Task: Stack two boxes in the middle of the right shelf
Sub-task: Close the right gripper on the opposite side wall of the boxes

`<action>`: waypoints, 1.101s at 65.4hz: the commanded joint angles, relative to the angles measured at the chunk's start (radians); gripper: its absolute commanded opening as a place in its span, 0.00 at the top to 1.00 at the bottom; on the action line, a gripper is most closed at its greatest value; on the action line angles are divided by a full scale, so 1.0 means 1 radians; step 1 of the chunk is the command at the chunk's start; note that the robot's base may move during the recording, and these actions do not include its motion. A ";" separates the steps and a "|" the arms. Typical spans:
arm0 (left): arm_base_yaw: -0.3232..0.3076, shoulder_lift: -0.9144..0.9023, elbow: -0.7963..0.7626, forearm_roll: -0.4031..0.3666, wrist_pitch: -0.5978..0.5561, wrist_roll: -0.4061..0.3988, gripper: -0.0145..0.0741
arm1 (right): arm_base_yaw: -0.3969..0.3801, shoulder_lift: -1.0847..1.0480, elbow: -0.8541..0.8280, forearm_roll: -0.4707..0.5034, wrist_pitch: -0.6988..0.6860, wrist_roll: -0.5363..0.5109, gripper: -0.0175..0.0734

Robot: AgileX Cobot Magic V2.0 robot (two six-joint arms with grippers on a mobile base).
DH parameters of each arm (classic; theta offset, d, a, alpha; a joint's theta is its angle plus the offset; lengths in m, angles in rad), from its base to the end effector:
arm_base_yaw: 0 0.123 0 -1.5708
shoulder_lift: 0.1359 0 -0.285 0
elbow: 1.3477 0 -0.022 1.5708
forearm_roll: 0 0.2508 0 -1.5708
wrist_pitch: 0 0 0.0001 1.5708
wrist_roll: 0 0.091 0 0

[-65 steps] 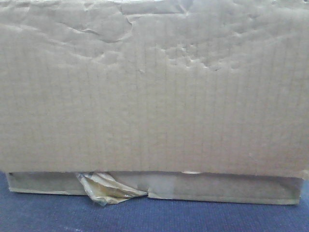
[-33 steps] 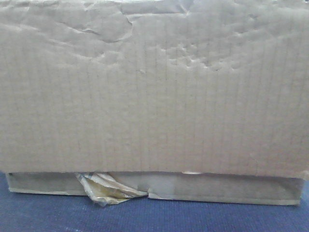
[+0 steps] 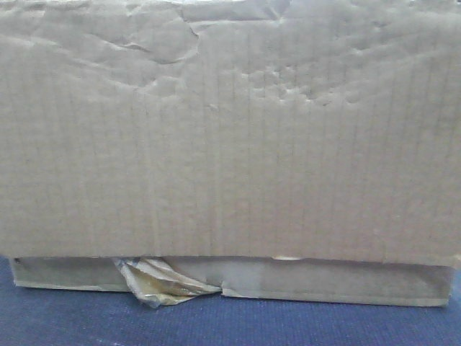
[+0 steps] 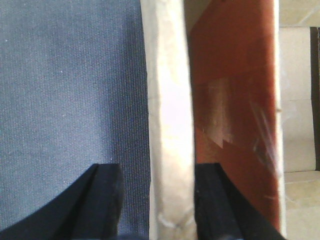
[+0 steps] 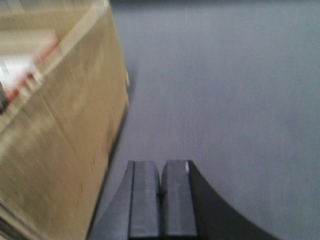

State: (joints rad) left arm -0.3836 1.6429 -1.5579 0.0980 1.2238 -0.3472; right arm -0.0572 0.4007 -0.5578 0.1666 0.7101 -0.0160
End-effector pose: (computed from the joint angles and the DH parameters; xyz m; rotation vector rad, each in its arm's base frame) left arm 0.3190 -0.1197 0.3393 0.0744 2.7797 -0.0479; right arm 0.0746 0.0056 0.3105 0.1021 2.0272 0.1437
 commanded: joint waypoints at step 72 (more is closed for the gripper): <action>-0.001 -0.003 0.001 -0.007 -0.003 0.004 0.56 | 0.324 0.854 -0.878 -0.382 0.511 0.491 0.97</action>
State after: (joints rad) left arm -0.3836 1.6429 -1.5579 0.0962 1.2238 -0.3430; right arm 0.2157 1.2204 -1.3881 -0.1631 1.2022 0.4422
